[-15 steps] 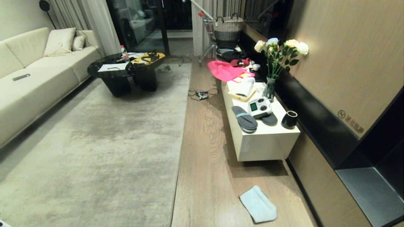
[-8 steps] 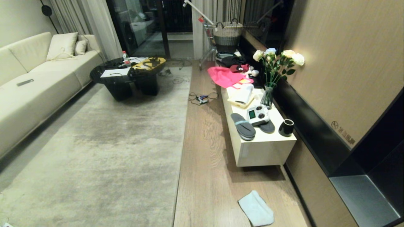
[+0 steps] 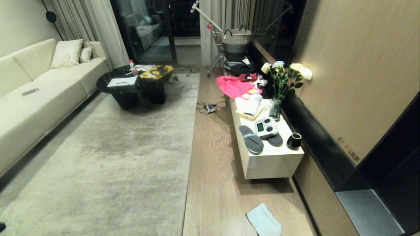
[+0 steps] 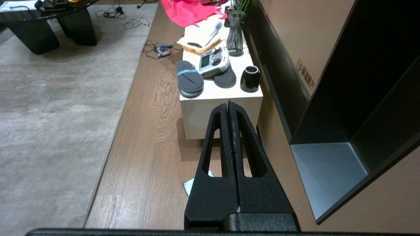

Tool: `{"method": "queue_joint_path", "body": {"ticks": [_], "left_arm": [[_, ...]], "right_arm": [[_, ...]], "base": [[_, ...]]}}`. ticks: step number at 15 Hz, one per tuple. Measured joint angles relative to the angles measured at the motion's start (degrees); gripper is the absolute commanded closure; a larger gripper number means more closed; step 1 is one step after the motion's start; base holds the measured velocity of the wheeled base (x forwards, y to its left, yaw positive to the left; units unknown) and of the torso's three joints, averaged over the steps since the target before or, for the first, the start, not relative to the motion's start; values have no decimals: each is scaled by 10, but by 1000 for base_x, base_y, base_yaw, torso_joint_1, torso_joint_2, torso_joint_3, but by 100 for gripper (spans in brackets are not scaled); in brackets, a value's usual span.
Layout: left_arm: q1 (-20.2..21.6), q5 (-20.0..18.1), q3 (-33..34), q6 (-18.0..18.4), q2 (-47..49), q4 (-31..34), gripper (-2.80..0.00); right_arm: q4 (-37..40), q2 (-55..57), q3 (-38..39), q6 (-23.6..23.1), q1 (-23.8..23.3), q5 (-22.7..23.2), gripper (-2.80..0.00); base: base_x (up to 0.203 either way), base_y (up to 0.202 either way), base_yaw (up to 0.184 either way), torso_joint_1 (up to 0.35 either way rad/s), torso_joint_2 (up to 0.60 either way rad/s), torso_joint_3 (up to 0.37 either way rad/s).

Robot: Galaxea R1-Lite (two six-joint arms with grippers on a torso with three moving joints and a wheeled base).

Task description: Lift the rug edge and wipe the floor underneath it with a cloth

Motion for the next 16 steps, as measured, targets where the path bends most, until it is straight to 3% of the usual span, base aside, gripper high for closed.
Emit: {"method": "queue_joint_path", "body": {"ticks": [16], "left_arm": [[0,0,0,0,0,0,0]], "right_arm": [[1,0,0,0,0,0,0]], "base": [[0,0,0,147,-335,-192]]}}
